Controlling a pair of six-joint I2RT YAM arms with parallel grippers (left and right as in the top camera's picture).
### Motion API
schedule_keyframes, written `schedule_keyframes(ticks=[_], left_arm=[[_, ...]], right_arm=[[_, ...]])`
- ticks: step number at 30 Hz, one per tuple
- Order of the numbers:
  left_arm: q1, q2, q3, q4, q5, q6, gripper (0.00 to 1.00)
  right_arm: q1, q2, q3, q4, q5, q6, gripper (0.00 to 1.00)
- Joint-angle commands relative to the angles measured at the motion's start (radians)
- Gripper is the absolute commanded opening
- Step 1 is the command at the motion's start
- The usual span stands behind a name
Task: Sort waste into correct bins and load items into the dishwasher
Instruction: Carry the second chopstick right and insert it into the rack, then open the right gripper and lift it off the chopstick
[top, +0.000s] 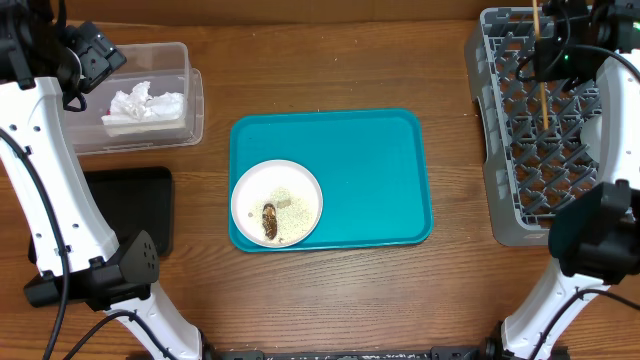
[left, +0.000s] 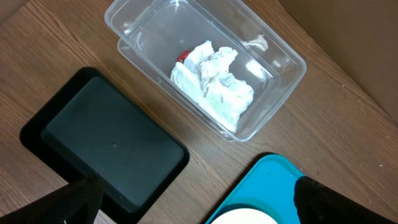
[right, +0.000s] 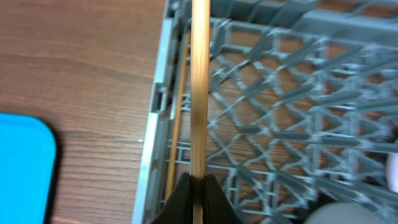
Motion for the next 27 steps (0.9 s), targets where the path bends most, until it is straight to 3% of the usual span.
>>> schedule_keyframes(ticks=[1,15,26,27], left_arm=[[0.004,0.010,0.002,-0.002,0.002,0.023,1.00],[0.004,0.010,0.002,-0.002,0.002,0.023,1.00],[0.004,0.010,0.002,-0.002,0.002,0.023,1.00],[0.004,0.010,0.002,-0.002,0.002,0.023,1.00]], right_arm=[[0.002,0.024,-0.011,0.006,-0.117,-0.018,0.04],[0.006,0.024,-0.011,-0.008,-0.124,-0.018,0.05],[0.006,0.056,-0.011,-0.028,-0.124,-0.013,0.19],[0.006,0.056,-0.011,-0.027,-0.124,-0.006,0.27]])
